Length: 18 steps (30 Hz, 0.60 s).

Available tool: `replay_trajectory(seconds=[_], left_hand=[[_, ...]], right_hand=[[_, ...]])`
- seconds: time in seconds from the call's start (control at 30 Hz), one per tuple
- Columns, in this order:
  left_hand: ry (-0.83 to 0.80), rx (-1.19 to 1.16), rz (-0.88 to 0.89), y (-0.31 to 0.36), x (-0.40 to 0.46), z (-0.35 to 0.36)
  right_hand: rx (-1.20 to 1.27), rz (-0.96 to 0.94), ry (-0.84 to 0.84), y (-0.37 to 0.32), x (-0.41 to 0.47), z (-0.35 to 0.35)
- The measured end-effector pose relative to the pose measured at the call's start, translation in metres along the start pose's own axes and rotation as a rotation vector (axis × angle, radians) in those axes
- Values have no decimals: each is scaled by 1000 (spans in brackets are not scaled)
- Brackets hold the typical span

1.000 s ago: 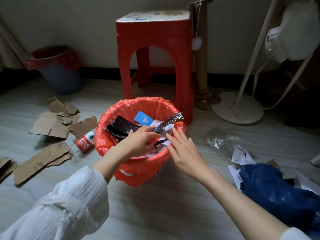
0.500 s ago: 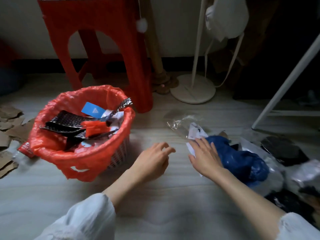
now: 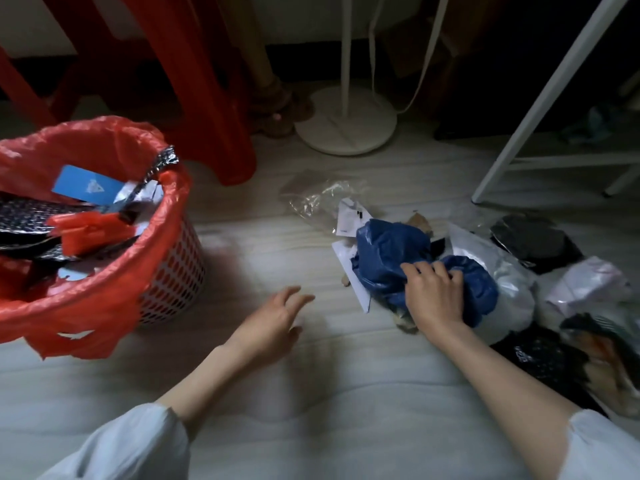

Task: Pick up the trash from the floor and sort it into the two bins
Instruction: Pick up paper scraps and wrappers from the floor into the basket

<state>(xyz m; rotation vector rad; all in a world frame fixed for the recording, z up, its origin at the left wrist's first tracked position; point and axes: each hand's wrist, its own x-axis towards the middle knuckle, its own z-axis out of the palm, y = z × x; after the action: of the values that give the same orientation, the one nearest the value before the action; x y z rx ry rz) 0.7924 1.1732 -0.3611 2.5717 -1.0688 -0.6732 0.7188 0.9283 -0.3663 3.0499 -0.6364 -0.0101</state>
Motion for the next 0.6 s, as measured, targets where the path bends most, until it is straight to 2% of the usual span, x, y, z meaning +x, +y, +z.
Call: replay_trajectory(seconds=[0.07, 0.17, 0.33, 0.47, 0.6], left_hand=[[143, 30, 41, 16, 6, -14], [322, 214, 172, 36, 17, -39], [536, 420, 268, 42, 20, -81], [779, 428, 298, 34, -3, -123], [896, 406, 164, 17, -45, -172]], right_hand=[[66, -63, 180, -4, 2, -7], [187, -232, 393, -16, -1, -30], [394, -398, 584, -44, -4, -88], [597, -413, 574, -71, 4, -128], [646, -415, 520, -106, 10, -157]])
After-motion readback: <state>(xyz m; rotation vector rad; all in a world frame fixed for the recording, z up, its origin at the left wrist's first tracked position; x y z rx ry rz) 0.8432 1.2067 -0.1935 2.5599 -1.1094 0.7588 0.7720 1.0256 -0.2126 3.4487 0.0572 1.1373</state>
